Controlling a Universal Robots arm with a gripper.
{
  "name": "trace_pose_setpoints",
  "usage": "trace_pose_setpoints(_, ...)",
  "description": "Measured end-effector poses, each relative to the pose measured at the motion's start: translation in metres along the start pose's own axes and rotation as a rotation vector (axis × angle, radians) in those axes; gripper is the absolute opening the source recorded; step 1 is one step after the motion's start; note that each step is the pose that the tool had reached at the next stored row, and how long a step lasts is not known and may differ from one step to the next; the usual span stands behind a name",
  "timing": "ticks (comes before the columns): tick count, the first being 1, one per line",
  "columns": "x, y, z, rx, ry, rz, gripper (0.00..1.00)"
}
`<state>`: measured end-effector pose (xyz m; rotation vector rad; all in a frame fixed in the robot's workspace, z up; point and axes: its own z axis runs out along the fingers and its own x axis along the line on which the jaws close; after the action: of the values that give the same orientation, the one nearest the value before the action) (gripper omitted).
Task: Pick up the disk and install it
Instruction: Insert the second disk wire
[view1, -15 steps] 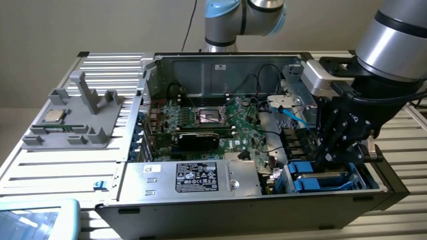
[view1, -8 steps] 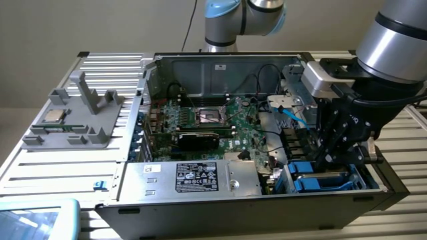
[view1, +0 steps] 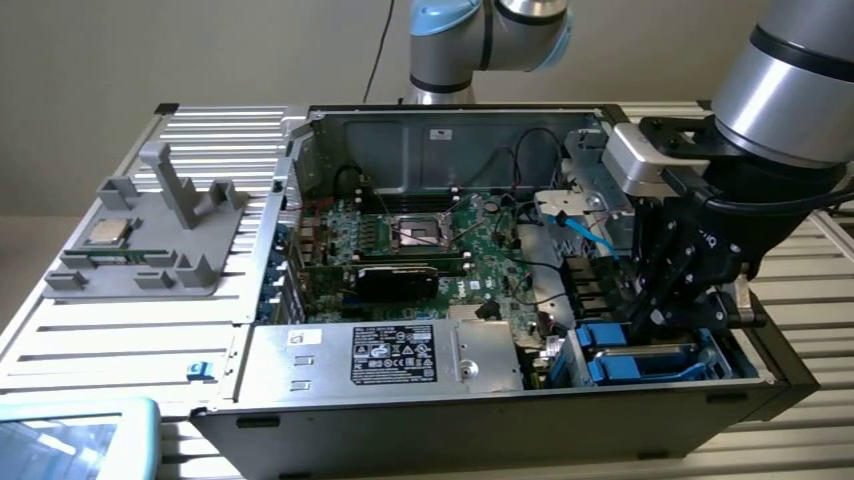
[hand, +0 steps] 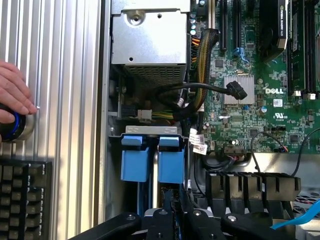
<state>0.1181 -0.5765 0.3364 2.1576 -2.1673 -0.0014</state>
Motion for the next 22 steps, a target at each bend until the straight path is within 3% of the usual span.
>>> trace_pose_setpoints(4, 0.000, 0.0000, 0.0000, 0.0002, -0.0002, 0.000, 0.16)
trace_pose_setpoints(5, 0.000, 0.0000, -0.0002, 0.0001, -0.0003, 0.000, 0.23)
trace_pose_setpoints(7, 0.000, 0.0000, -0.0010, 0.0000, -0.0001, 0.000, 0.23)
trace_pose_setpoints(8, 0.000, 0.0001, -0.0021, 0.0000, -0.0001, 0.000, 0.30)
trace_pose_setpoints(14, -0.001, 0.0008, -0.0211, 0.0000, 0.0003, 0.000, 0.30)
trace_pose_setpoints(17, -0.005, 0.0007, -0.0304, 0.0001, 0.0040, 0.000, 0.30)
trace_pose_setpoints(22, -0.014, -0.0010, -0.0354, 0.0001, 0.0143, 0.001, 0.30)
